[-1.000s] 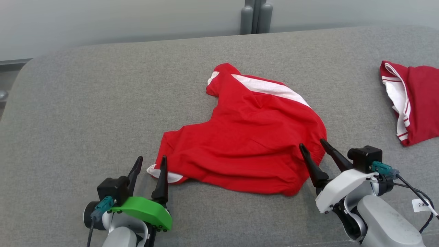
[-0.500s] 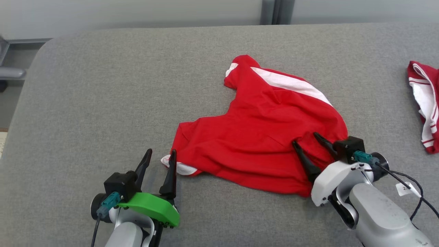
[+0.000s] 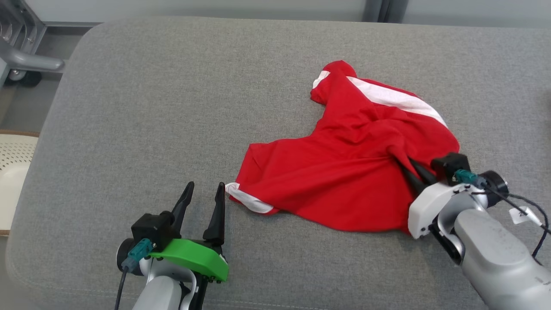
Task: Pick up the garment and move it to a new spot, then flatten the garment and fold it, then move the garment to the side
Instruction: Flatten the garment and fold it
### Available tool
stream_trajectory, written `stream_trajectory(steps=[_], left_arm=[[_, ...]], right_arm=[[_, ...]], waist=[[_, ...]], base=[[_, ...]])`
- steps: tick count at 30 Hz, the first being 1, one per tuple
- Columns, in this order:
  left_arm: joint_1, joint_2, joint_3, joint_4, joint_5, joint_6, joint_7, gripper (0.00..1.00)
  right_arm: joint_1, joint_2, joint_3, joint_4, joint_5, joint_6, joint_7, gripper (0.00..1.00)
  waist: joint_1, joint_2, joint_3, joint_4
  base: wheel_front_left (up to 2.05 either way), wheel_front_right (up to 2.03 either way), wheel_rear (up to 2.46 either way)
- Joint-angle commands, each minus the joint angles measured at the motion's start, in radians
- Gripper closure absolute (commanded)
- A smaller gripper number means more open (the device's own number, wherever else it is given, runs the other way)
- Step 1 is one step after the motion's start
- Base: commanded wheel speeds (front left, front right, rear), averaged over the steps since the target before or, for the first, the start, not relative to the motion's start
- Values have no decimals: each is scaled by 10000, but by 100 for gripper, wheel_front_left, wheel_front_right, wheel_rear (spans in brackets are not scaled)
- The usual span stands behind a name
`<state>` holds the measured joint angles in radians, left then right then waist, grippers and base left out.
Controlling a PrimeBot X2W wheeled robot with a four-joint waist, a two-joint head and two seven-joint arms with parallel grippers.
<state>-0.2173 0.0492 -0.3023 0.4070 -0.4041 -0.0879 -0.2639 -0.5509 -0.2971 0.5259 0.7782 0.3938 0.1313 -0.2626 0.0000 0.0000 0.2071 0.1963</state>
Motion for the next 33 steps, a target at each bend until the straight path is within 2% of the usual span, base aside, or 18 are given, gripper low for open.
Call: stream_trajectory(steps=[1,6,12,13,14,15,19,28,33], left_arm=[[-191,35,-21,-71,-40,-12,1,0],[-290,35,-232,-60,-43,-61,1,0],[-575,35,-829,-82,-164,-57,3,0],[-617,35,-920,-94,-175,-42,1,0],[-651,37,-1007,-111,-189,-18,1,0],[-682,34,-1094,-124,-218,-9,1,0],[-689,35,-1347,-128,-324,-53,1,0],[-246,38,-1533,521,-604,-341,1,0],[-135,40,-1570,960,-681,-426,1,0]], right_arm=[[-302,-187,-209,128,-220,-12,-27,100],[-1338,-450,-515,871,-794,-12,-27,100],[-2912,-694,-940,2748,-1293,-14,2,100],[-3127,-706,-1091,3080,-1330,-14,31,87],[-3336,-722,-1252,3394,-1384,-14,37,35],[-3513,-684,-1443,3673,-1385,-14,29,0],[-3712,-394,-1951,3837,-1418,-14,-31,0],[-1112,-95,-2845,930,-770,-14,-24,0],[334,76,-3134,-62,-517,-12,-24,0]], waist=[[0,0,192,103],[0,0,467,325],[0,0,820,827],[0,0,851,890],[0,0,871,933],[0,0,872,956],[0,0,672,851],[0,0,-131,-478],[0,0,-406,-1259]], base=[[0,0,0],[0,0,0],[0,0,0],[0,0,0],[0,0,0],[0,0,0],[0,0,0],[0,0,0],[0,0,0]])
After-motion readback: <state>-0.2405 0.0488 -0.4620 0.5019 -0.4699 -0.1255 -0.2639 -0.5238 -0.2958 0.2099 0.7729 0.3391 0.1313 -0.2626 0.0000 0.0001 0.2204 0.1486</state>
